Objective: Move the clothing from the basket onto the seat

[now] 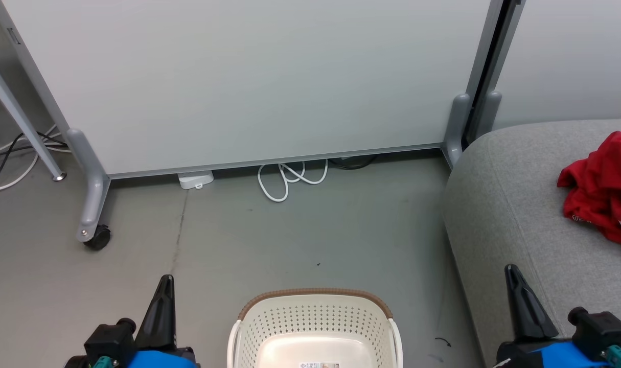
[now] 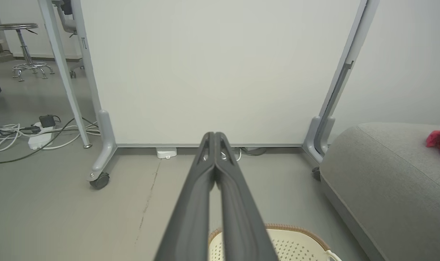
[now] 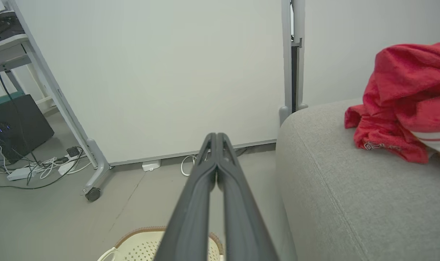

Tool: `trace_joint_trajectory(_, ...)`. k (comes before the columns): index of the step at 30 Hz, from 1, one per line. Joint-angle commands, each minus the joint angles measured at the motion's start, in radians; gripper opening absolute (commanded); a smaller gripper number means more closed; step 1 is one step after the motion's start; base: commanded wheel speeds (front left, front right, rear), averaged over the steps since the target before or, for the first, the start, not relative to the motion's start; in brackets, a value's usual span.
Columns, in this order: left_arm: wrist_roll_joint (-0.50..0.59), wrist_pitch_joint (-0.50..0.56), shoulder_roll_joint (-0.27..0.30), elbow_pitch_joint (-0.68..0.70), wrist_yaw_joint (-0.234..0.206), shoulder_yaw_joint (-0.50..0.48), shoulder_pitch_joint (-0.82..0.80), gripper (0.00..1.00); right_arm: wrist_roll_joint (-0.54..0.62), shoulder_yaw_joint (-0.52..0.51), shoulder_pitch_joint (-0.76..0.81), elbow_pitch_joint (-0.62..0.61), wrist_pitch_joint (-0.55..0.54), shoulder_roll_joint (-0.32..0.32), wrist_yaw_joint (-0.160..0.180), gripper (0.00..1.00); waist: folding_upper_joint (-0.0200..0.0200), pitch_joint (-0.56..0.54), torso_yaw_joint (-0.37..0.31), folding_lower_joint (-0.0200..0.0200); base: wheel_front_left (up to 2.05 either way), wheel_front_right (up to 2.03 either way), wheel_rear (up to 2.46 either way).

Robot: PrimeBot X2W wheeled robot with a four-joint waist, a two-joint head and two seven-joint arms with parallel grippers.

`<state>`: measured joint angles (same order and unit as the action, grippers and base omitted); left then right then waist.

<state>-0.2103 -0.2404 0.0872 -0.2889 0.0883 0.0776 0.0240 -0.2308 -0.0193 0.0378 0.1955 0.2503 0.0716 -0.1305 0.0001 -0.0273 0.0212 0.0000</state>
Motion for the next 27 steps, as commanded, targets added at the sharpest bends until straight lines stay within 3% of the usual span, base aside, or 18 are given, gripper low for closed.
trace_joint_trajectory(1,-0.05,0.012,0.003,0.014,0.002,-0.014,-0.024,0.0,-0.05,-0.007,-0.015,-0.012,-0.012,0.001,0.0,0.0,-0.0001,0.001,0.0,0.0,0.0,0.0,0.0)
trace_joint_trajectory(27,-0.479,0.117,-0.009,0.029,0.016,-0.068,-0.06,0.0,-0.472,-0.035,-0.06,0.005,-0.123,-0.006,0.0,0.0,-0.0001,0.007,-0.005,0.0,0.0,0.0,0.0)
